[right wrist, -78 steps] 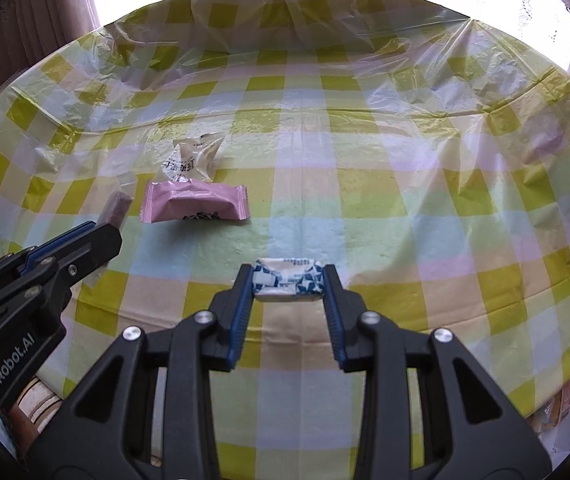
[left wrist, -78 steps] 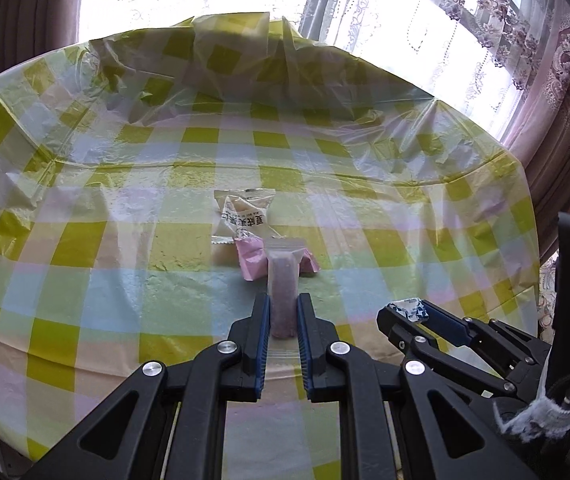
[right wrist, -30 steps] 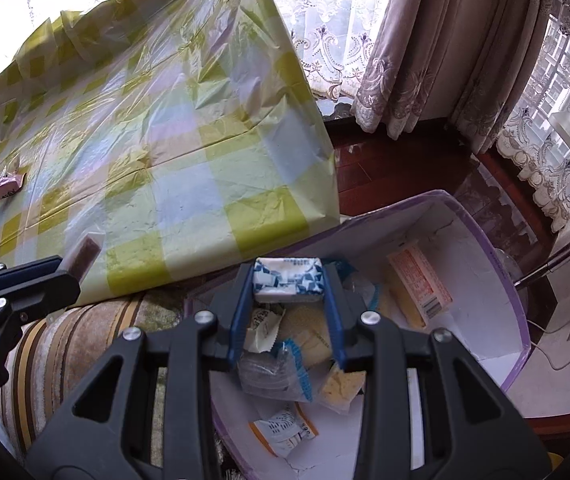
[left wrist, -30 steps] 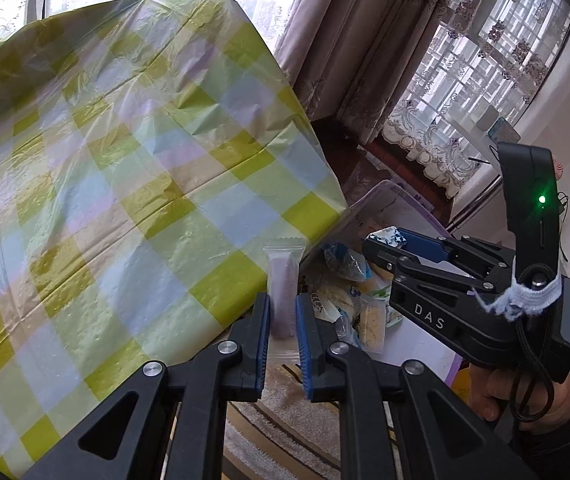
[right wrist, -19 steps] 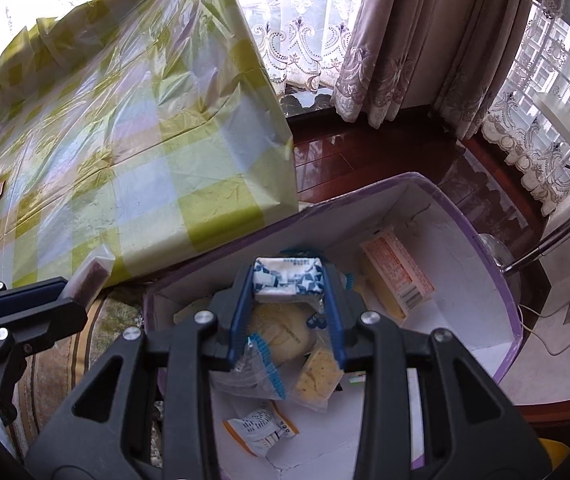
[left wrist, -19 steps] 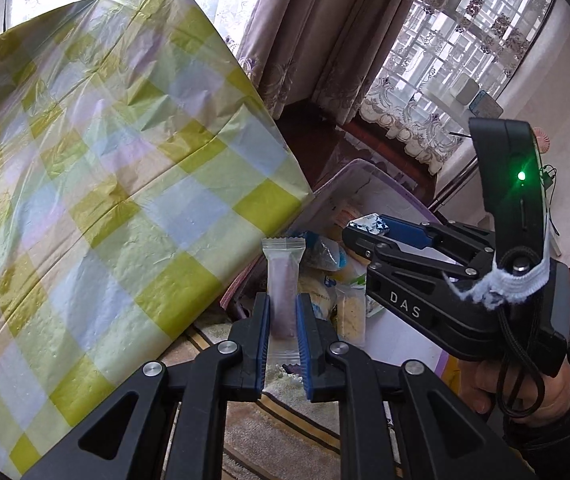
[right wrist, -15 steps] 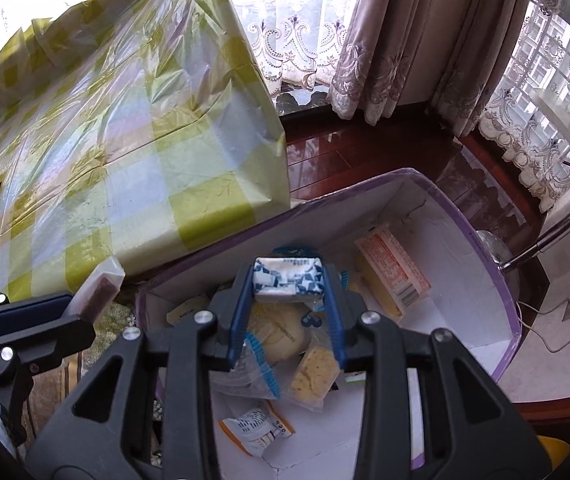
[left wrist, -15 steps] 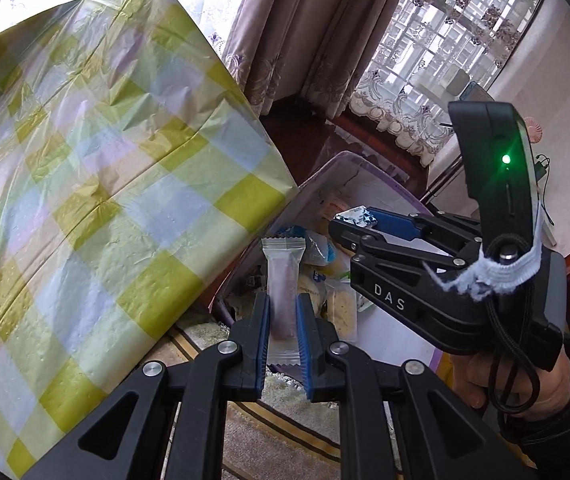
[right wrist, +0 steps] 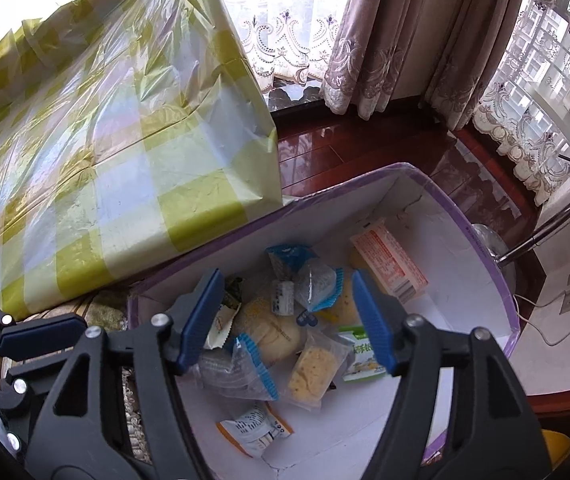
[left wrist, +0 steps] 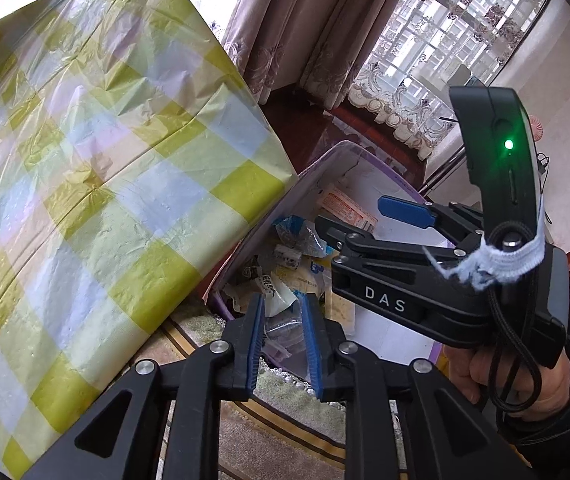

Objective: Organize snacks
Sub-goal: 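Carry the pink stick into the box and open the left tool while the right drops the cube, then move both open tools back over the cream packet and pink packet, then grasp the cream red-sealed packet with the left tool while the right grasps the pink packet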

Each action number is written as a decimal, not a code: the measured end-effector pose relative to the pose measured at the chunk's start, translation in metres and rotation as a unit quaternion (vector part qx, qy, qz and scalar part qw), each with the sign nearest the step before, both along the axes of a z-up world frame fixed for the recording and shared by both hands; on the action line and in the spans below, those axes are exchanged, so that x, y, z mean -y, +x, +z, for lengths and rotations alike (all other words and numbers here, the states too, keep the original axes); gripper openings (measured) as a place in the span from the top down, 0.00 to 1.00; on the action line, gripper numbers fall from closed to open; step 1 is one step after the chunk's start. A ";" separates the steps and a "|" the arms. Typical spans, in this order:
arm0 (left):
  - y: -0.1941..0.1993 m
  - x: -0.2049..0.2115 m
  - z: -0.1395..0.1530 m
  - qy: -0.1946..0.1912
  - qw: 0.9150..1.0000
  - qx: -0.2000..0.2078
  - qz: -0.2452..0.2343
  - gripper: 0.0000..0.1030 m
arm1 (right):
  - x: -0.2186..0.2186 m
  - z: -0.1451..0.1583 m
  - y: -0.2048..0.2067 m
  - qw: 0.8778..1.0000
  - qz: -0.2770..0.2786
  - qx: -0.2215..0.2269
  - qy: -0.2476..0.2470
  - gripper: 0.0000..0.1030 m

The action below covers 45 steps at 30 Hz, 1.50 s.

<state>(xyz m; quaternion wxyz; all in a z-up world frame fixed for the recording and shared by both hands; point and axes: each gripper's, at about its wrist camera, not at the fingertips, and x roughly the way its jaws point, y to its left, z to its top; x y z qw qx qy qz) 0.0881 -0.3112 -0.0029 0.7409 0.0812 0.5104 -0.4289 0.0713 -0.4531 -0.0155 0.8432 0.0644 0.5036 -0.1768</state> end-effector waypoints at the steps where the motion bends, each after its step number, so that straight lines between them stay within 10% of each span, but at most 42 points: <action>1: 0.002 -0.002 0.000 -0.001 1.000 0.000 0.004 0.77 | -0.001 0.000 0.001 1.000 0.001 0.000 0.001 0.32; 23: 0.071 -0.106 0.011 -0.012 0.985 0.036 0.169 0.72 | -0.070 0.010 0.040 0.997 0.068 0.014 0.034 0.26; 32: 0.120 -0.193 0.017 0.004 0.954 0.067 0.291 0.63 | -0.108 0.014 0.057 0.994 0.105 0.020 0.038 0.25; 41: 0.168 -0.295 0.013 0.013 0.895 0.066 0.440 0.37 | -0.143 0.017 0.076 0.989 0.139 0.022 0.041 0.24; 45: 0.197 -0.316 -0.004 0.027 0.884 0.040 0.465 0.33 | -0.158 0.019 0.085 0.986 0.157 0.027 0.045 0.22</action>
